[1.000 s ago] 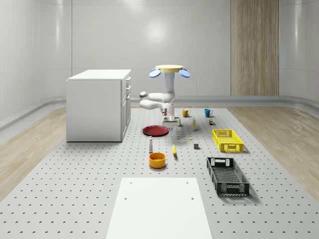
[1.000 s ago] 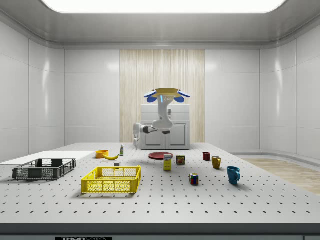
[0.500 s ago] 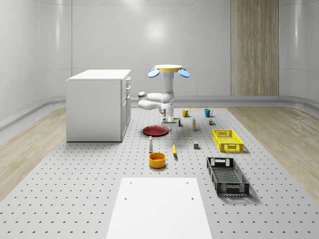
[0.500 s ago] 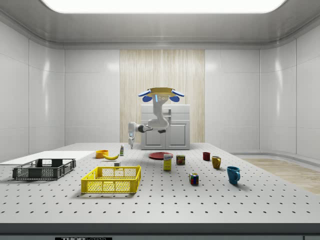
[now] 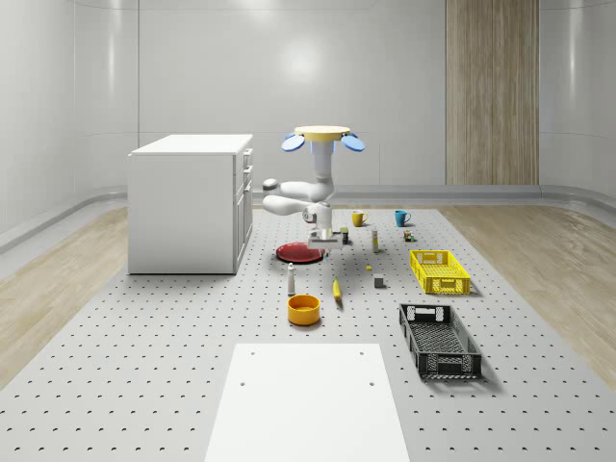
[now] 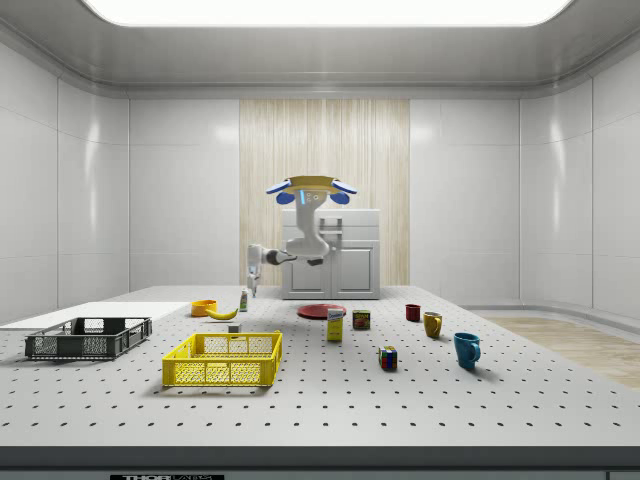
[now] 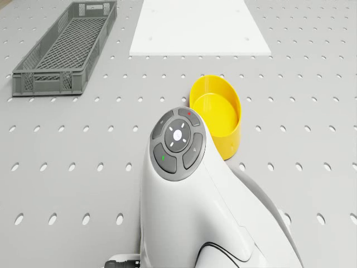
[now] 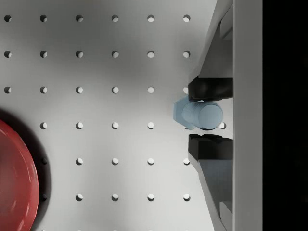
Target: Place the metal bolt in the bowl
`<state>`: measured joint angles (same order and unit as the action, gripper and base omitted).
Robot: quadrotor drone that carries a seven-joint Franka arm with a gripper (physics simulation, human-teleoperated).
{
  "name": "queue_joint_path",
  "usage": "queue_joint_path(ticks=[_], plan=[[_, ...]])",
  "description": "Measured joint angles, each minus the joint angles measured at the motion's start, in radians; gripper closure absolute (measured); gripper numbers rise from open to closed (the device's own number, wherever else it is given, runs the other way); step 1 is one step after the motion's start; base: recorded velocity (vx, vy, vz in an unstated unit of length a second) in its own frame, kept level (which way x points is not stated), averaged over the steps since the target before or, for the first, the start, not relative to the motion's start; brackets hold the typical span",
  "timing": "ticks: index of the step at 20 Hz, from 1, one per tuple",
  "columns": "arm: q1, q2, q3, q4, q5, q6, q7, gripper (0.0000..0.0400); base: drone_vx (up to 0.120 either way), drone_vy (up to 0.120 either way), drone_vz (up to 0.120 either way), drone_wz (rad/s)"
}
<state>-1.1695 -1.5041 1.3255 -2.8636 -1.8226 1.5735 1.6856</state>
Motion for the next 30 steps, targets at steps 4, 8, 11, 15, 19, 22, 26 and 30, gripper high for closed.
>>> queue_joint_path(ticks=[4, 8, 11, 15, 19, 22, 26, 30], plan=[[-0.001, -0.004, 0.001, 0.000, 0.002, 0.004, 0.001, 0.0300, 0.120, -0.050, 0.000, 0.000], [-0.002, -0.007, 0.001, 0.000, 0.003, 0.007, 0.001, 0.0300, 0.120, -0.080, 0.000, 0.000], [-0.003, -0.010, 0.002, 0.000, 0.004, 0.009, 0.002, 0.0300, 0.120, -0.120, 0.000, 0.000], [-0.003, -0.013, 0.002, 0.001, 0.005, 0.012, 0.003, 0.0300, 0.120, -0.070, 0.000, 0.000], [-0.004, -0.016, 0.002, 0.001, 0.007, 0.015, 0.003, 0.0300, 0.120, -0.080, 0.000, 0.000], [-0.005, -0.018, 0.003, 0.001, 0.008, 0.017, 0.004, 0.0300, 0.120, -0.040, 0.000, 0.000], [-0.005, -0.021, 0.003, 0.001, 0.009, 0.020, 0.004, 0.0300, 0.120, -0.110, 0.000, 0.000], [-0.006, -0.023, 0.004, 0.001, 0.010, 0.022, 0.005, 0.0300, 0.120, 0.020, 0.000, 0.000]])
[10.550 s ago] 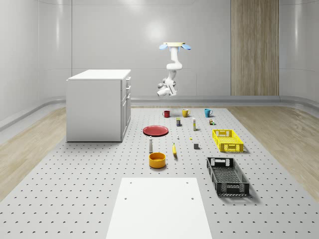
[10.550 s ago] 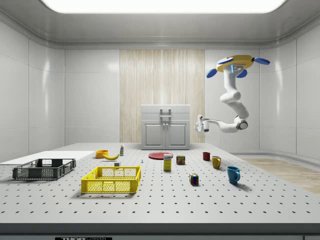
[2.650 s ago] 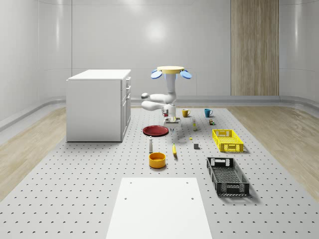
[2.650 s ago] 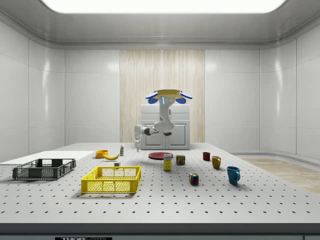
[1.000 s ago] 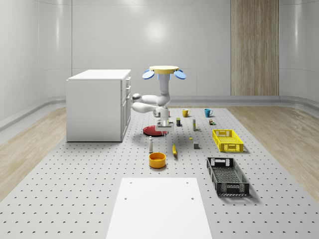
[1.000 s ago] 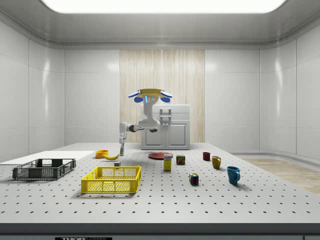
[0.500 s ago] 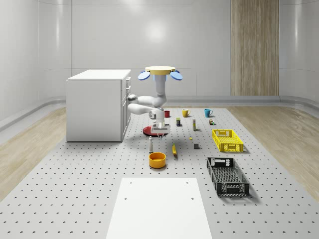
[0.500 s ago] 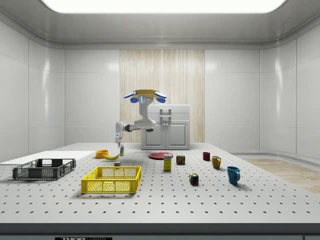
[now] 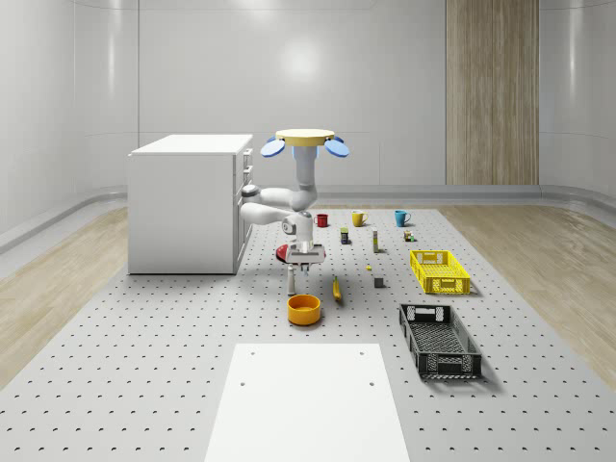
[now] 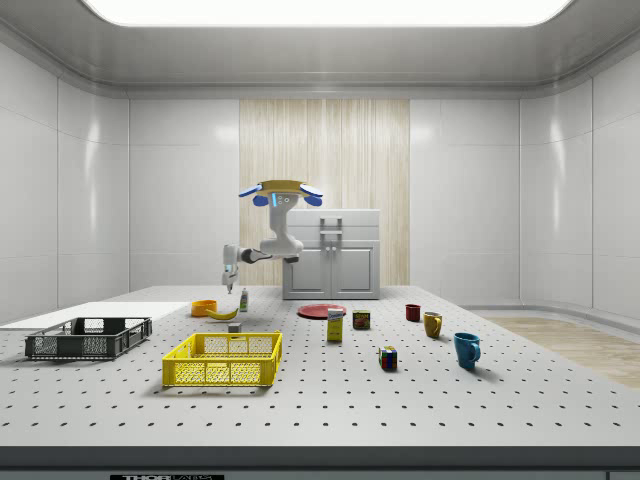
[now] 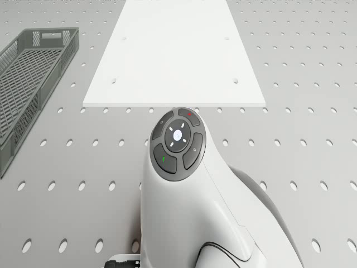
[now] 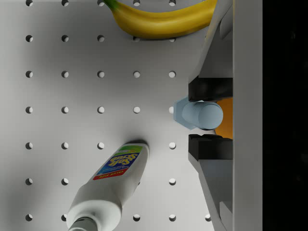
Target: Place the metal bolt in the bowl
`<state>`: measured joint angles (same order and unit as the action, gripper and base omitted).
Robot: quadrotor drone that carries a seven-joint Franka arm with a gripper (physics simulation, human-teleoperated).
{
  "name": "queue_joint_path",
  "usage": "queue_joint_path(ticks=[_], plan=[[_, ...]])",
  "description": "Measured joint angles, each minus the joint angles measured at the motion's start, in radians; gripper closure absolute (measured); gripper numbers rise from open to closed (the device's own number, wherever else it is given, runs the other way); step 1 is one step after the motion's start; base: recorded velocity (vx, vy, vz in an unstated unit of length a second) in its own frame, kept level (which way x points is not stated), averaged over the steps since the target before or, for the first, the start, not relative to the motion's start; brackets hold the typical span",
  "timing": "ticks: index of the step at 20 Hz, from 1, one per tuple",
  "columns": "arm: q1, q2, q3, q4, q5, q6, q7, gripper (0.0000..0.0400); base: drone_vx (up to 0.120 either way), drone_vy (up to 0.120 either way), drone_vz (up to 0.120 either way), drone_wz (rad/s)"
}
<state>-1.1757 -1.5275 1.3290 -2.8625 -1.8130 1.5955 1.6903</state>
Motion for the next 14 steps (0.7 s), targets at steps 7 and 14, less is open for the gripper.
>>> queue_joint_path(ticks=[7, 14], plan=[[-0.001, -0.004, 0.001, 0.000, 0.002, 0.004, 0.001, 0.0300, 0.120, 0.000, -0.086, 0.000], [-0.002, -0.008, 0.001, 0.000, 0.003, 0.007, 0.002, 0.0300, 0.120, 0.000, -0.006, 0.000]])
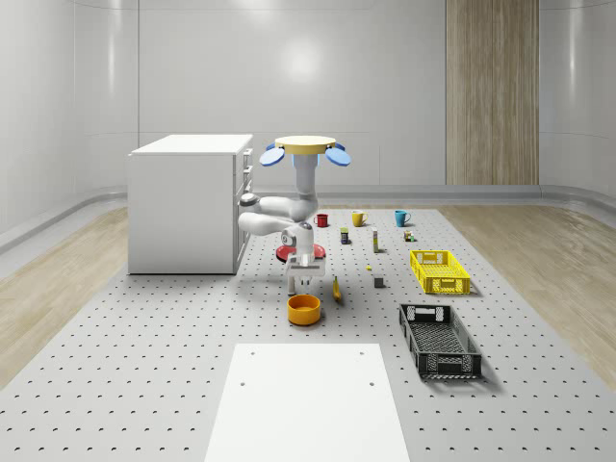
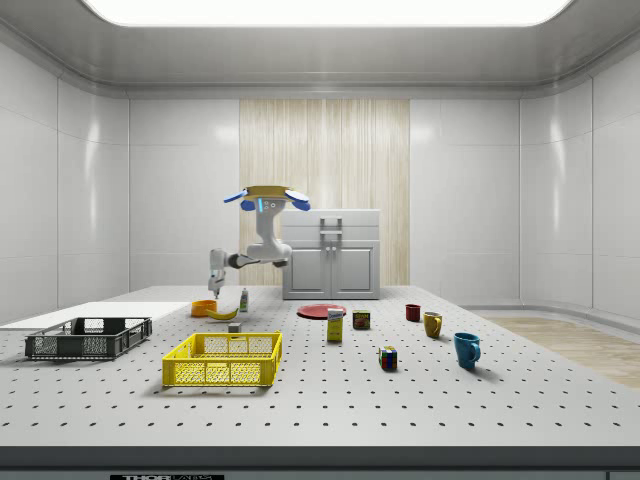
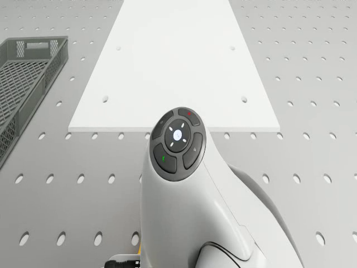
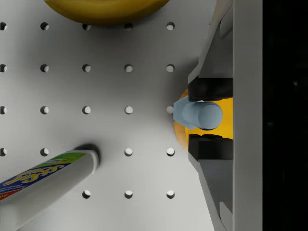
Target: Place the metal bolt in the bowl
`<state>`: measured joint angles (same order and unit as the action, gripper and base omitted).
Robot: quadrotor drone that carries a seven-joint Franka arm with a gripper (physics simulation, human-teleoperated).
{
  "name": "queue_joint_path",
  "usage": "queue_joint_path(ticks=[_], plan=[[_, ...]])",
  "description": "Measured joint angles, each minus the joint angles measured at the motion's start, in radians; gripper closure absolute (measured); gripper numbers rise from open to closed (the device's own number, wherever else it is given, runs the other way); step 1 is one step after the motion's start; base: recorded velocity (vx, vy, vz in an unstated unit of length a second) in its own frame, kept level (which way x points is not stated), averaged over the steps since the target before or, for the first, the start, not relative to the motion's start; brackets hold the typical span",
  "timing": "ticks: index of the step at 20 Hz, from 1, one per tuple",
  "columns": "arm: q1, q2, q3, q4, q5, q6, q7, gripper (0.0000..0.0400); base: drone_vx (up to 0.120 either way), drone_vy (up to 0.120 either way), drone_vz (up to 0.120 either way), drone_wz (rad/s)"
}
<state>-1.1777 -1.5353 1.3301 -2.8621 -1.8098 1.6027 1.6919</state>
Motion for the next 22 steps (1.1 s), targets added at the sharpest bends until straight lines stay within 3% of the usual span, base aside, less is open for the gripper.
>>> queue_joint_path(ticks=[3, 11, 12, 14, 16, 19, 22], plan=[[0.000, -0.001, 0.000, 0.000, 0.001, 0.001, 0.000, 0.0300, 0.120, 0.000, 0.000, 0.000], [-0.001, -0.005, 0.001, 0.000, 0.002, 0.005, 0.001, 0.0300, 0.110, 0.000, -0.105, 0.000], [-0.001, -0.005, 0.001, 0.000, 0.002, 0.005, 0.001, 0.0277, 0.000, 0.000, 0.000, 0.000], [-0.002, -0.006, 0.001, 0.000, 0.003, 0.006, 0.001, 0.0168, 0.000, 0.000, 0.000, 0.000], [-0.002, -0.007, 0.001, 0.000, 0.003, 0.006, 0.001, 0.0102, 0.000, 0.000, 0.000, 0.000], [-0.002, -0.008, 0.001, 0.000, 0.003, 0.008, 0.002, 0.0048, 0.000, 0.000, 0.000, 0.000], [-0.002, -0.009, 0.001, 0.000, 0.004, 0.009, 0.002, 0.0023, 0.000, 0.000, 0.000, 0.000]])
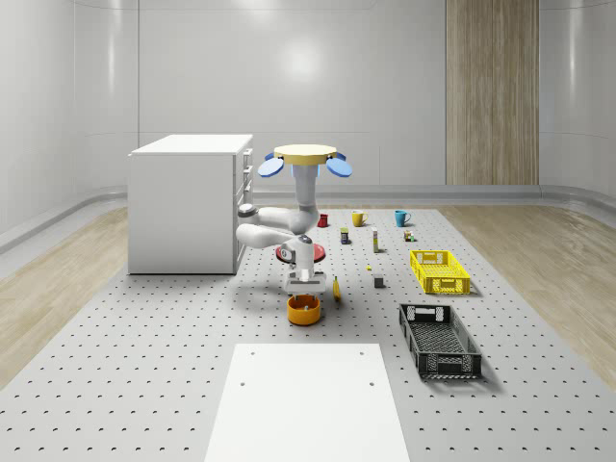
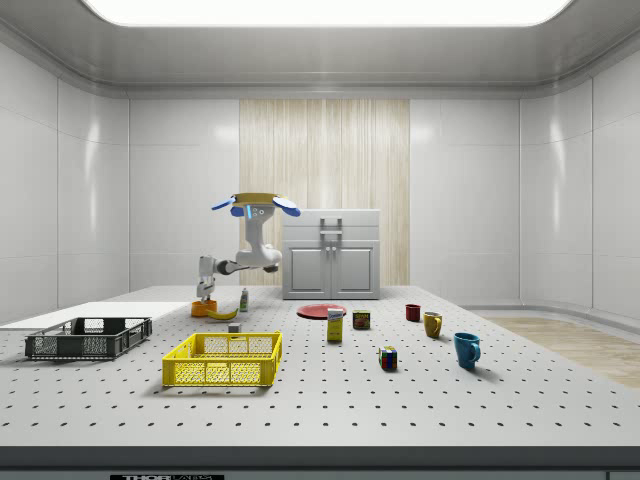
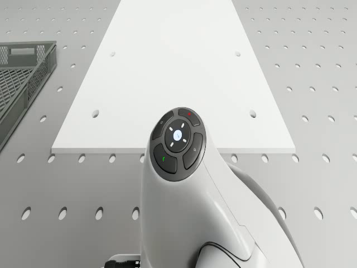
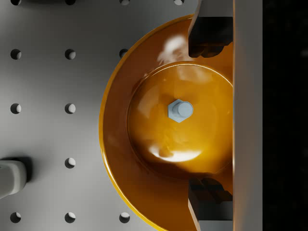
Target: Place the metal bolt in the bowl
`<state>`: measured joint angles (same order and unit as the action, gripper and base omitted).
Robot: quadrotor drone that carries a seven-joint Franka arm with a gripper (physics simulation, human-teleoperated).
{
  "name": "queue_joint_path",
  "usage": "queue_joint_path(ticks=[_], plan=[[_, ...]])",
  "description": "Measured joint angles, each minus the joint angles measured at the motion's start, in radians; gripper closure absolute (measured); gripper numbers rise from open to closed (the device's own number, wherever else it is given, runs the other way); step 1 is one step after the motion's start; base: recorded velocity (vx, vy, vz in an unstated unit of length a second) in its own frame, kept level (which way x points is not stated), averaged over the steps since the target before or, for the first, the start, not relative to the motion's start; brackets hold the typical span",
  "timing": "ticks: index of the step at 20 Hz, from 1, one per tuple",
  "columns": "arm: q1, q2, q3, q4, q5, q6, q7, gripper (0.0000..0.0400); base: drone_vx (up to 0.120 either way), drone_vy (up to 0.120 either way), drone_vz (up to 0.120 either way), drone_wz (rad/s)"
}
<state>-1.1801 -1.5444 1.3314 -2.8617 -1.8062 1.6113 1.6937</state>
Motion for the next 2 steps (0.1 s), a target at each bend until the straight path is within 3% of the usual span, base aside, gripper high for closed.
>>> queue_joint_path(ticks=[2], plan=[[0.000, -0.001, 0.000, 0.000, 0.000, 0.001, 0.000, 0.0014, 0.000, 0.000, 0.000, 0.000]])
